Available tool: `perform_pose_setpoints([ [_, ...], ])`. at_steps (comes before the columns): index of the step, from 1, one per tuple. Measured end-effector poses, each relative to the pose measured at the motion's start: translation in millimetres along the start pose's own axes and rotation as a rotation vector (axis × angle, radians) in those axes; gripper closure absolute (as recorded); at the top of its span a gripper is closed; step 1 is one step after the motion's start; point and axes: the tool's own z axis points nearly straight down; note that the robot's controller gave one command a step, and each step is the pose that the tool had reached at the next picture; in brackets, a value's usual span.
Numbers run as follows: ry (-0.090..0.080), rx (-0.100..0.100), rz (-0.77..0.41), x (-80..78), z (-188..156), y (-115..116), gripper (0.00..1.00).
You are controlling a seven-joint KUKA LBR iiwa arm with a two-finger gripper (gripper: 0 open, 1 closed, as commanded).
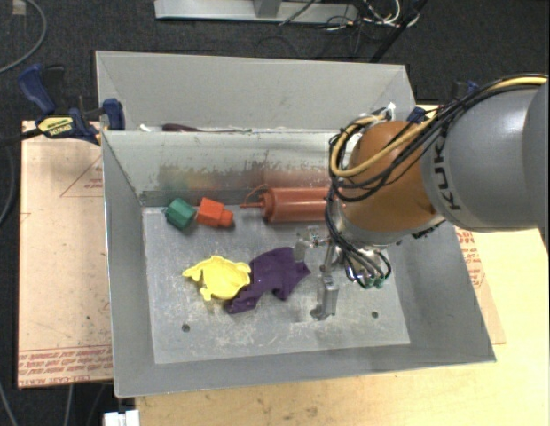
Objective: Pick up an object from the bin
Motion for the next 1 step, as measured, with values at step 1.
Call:
perform_pose_setpoints([
  [1,0.002,0.000,0.162,-12.6,21.4,23.9,0.00],
])
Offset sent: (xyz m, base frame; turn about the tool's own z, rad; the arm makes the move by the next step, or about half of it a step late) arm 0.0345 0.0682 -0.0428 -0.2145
